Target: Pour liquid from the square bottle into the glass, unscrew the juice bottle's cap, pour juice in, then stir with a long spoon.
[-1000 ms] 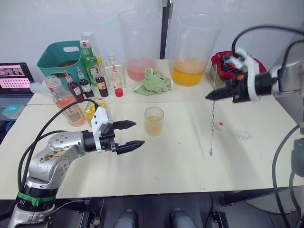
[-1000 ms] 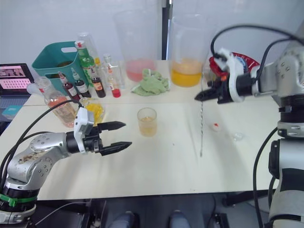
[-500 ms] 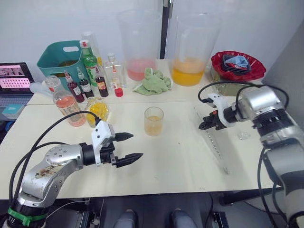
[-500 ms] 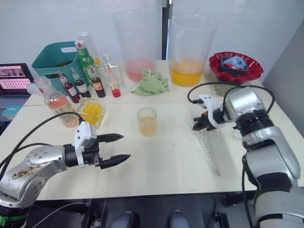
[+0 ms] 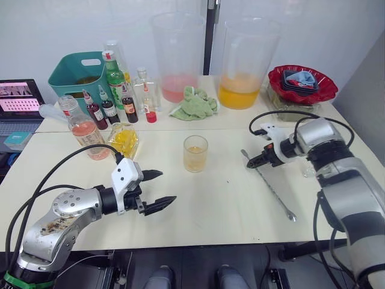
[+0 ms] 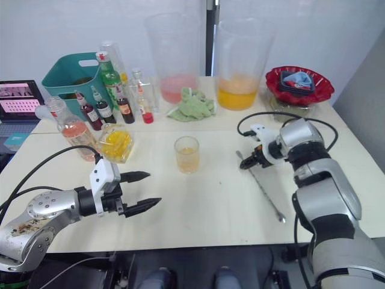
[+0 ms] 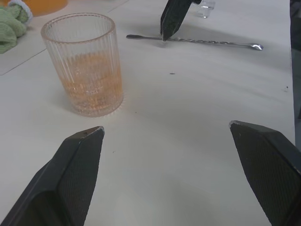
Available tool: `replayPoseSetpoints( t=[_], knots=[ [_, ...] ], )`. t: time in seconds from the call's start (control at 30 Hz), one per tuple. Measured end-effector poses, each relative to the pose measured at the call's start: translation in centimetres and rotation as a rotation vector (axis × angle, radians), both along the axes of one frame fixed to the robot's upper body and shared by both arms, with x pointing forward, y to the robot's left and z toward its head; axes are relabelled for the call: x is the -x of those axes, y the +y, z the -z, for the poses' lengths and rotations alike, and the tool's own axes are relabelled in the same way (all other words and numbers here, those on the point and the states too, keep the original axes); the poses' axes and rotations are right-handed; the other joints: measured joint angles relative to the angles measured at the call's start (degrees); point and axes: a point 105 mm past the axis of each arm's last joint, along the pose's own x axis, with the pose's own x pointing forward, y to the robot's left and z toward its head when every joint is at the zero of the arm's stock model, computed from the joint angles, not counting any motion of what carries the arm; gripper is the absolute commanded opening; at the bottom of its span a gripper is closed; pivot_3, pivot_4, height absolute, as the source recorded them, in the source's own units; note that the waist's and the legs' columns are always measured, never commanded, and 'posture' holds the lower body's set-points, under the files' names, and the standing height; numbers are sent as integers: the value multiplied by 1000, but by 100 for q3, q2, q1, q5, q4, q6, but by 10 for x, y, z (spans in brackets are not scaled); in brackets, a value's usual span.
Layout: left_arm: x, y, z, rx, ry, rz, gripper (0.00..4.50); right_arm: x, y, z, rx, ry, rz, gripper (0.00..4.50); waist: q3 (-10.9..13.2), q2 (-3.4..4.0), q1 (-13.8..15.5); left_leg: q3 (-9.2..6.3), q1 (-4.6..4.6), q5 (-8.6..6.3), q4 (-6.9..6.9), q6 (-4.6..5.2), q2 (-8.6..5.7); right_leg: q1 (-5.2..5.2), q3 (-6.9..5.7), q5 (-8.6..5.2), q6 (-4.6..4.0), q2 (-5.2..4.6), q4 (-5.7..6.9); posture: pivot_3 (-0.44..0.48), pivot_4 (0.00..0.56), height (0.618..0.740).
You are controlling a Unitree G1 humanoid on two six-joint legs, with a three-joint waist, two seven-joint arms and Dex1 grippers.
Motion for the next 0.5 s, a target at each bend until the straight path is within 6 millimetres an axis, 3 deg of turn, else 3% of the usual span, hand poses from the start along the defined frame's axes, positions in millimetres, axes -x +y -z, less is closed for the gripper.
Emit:
replayPoseSetpoints(
  t=[0.03, 0.2, 0.5],
  knots=[
    [-1, 2, 1, 0, 0, -5, 4500, 1, -3, -7, -9, -17, -2, 4411, 0, 0, -2, 0, 0, 0, 0, 0, 1, 0, 0, 0, 0, 1, -2, 0, 150, 740],
    [-7, 15, 8, -19, -2, -38, 4500, 14, -15, -47, -48, -167, -69, 4466, 0, 1, -5, -2, 0, -1, -4, 0, 5, 0, -3, 0, 0, 4, -5, 0, 150, 740],
    [-15, 41, 20, -50, 0, -88, 4500, 58, -21, -57, -173, -416, -178, 4466, 0, 0, 13, -1, 2, 0, -1, 0, 8, 8, -3, 0, 0, 3, -7, 0, 150, 740]
  ],
)
